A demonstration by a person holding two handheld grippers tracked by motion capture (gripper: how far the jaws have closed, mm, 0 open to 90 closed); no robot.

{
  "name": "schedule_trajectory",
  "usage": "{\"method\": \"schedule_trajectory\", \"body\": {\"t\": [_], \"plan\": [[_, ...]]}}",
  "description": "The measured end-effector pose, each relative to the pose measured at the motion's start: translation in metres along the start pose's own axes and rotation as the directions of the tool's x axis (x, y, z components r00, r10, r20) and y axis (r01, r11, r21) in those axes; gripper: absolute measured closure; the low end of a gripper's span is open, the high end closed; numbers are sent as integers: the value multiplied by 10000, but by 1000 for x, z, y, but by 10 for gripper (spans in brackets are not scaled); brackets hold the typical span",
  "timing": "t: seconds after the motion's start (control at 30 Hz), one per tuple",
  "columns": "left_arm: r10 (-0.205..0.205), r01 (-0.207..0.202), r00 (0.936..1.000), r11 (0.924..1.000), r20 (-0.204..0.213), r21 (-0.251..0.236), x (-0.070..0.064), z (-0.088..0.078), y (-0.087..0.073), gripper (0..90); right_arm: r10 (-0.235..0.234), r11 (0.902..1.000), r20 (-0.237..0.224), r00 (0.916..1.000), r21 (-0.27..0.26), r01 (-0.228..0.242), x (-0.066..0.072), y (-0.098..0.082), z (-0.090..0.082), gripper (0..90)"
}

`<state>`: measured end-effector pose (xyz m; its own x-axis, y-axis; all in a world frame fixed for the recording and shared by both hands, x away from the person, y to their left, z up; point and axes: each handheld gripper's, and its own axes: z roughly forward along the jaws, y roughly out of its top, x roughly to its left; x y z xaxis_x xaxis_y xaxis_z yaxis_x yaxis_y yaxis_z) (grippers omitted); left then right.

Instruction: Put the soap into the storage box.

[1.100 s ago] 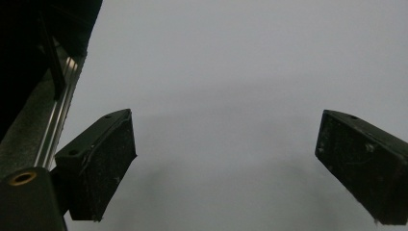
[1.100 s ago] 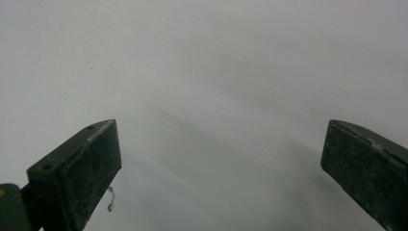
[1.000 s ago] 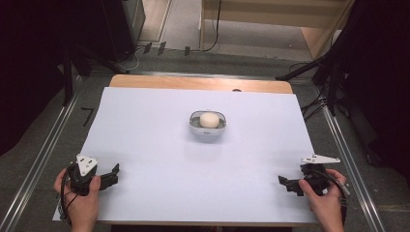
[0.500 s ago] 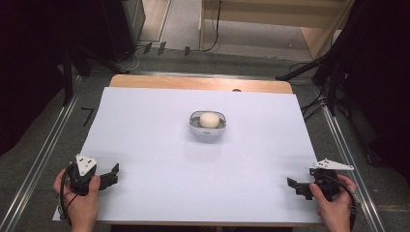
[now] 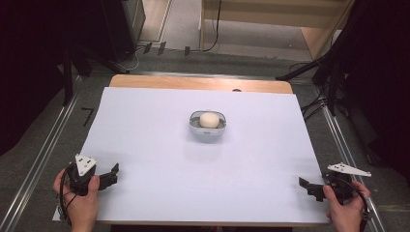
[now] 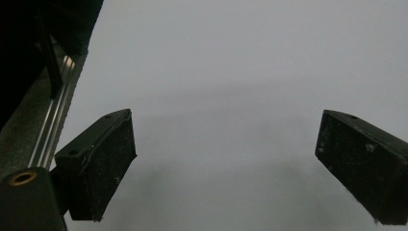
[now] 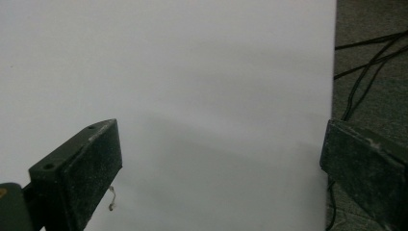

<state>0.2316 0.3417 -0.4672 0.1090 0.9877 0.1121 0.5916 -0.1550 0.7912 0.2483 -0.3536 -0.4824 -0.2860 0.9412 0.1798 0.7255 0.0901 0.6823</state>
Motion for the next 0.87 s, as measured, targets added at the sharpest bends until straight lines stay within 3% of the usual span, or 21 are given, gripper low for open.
{"method": "schedule_trajectory", "body": {"t": [0.37, 0.57, 0.77, 0.87], "plan": [[0, 0, 10000, 10000, -26, -16, 0, -1, 0, 74, 185, 9998, 264, 9995, -44, -184, -6, -4, 3, 9], [-87, 87, 10000, 9999, 6, -89, 1, -1, 0, 74, 279, 9990, 261, 9993, -344, -270, -7, -7, 4, 9], [-93, 93, 10000, 9999, -15, -99, 1, -1, 0, 74, 20, 9996, 367, 9993, -269, -10, -4, -7, 6, 9], [-91, 91, 10000, 9999, -21, -98, 1, -1, 0, 74, 145, 9992, 397, 9991, -375, -131, -4, -7, 5, 9]]}}
